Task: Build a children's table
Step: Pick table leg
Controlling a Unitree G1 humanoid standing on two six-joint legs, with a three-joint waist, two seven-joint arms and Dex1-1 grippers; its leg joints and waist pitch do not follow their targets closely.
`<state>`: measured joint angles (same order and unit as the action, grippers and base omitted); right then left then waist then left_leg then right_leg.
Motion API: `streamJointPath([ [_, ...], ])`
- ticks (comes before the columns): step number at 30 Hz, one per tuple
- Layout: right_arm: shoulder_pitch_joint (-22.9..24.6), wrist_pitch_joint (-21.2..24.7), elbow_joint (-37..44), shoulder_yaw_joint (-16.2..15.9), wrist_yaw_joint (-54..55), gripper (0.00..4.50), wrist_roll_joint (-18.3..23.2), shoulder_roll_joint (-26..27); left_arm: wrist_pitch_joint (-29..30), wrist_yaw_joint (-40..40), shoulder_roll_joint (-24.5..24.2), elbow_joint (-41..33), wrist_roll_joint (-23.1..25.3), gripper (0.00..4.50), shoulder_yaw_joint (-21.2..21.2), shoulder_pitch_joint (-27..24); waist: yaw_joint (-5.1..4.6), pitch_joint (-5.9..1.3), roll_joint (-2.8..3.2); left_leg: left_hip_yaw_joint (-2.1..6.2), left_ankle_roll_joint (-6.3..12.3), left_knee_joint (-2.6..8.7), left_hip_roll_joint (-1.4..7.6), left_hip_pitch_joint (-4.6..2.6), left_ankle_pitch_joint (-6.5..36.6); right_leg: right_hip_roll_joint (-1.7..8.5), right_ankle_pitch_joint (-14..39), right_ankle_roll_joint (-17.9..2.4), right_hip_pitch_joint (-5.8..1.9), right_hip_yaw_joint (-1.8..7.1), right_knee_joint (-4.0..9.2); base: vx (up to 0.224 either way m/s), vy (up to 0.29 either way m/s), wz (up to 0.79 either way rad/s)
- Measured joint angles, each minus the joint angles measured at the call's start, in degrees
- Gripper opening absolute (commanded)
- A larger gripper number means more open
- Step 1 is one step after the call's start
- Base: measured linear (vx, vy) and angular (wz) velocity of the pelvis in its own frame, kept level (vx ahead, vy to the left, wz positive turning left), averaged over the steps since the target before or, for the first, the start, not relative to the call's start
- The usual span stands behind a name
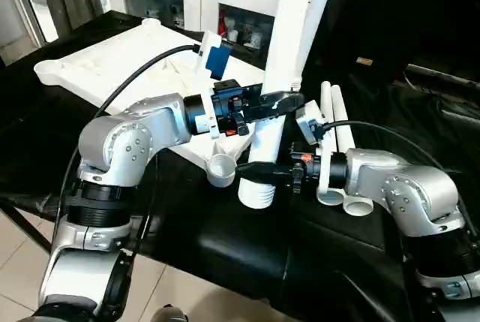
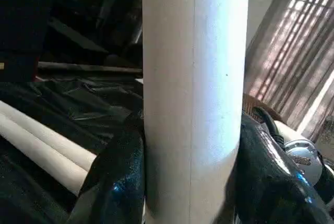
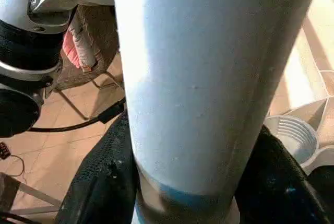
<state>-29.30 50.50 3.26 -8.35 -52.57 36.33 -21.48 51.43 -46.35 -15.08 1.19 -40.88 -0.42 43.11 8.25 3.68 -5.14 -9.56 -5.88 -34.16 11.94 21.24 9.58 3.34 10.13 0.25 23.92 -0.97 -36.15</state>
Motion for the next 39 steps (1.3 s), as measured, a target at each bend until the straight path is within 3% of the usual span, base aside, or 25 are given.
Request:
streamJointPath([
  [29,0.1,-0.6,0.0,0.5,1.1,1.94,0.1,0.7,-0.7,0.5,0.5,0.0,-0.1,1.86,1.1,-0.5,-0.04,0.00,0.01,0.00,0.00,-0.01,0.00,-0.04,0.0,0.00,0.0,0.0,-0.03,0.00,-0.01,0.000,0.000,0.00],
  [30,0.1,-0.6,0.0,0.5,1.1,1.94,0.1,0.7,-0.7,0.5,0.5,0.0,-0.1,2.21,1.1,-0.5,-0.04,0.00,0.01,0.00,0.00,0.00,0.00,-0.04,0.0,0.00,0.0,0.0,-0.03,0.00,-0.01,0.000,0.000,0.00],
  [32,0.1,-0.6,0.0,0.6,1.1,1.94,0.1,0.7,-0.7,0.9,0.7,0.1,-0.1,2.21,1.2,-0.5,-0.03,0.00,0.02,0.00,0.00,-0.01,0.00,-0.04,0.0,0.00,0.0,0.0,-0.03,0.00,-0.01,0.000,0.000,0.00],
  [34,0.1,-0.6,0.0,1.1,1.6,1.94,0.1,1.1,-0.7,1.7,1.7,0.5,-0.5,2.61,2.0,-0.5,-0.01,0.00,0.02,0.01,0.00,-0.01,0.00,-0.04,0.0,0.00,0.0,0.0,-0.04,0.00,-0.01,0.000,0.000,0.00],
  [36,0.0,-0.8,0.1,1.3,1.9,1.93,0.2,1.2,-0.7,1.9,2.4,1.4,-1.2,2.66,2.7,-0.5,-0.02,0.00,0.03,0.00,0.00,-0.01,0.00,-0.05,0.0,0.00,0.0,-0.1,-0.04,0.00,-0.01,0.000,0.000,0.00],
  [39,0.2,-0.9,0.1,1.7,2.4,1.93,0.2,1.4,-4.2,2.8,4.3,1.6,-1.5,2.96,4.8,-0.5,-0.02,0.06,0.29,0.02,0.00,-0.02,0.00,-0.05,0.0,0.00,0.0,-0.1,-0.05,-0.01,-0.01,0.000,0.000,0.00],
])
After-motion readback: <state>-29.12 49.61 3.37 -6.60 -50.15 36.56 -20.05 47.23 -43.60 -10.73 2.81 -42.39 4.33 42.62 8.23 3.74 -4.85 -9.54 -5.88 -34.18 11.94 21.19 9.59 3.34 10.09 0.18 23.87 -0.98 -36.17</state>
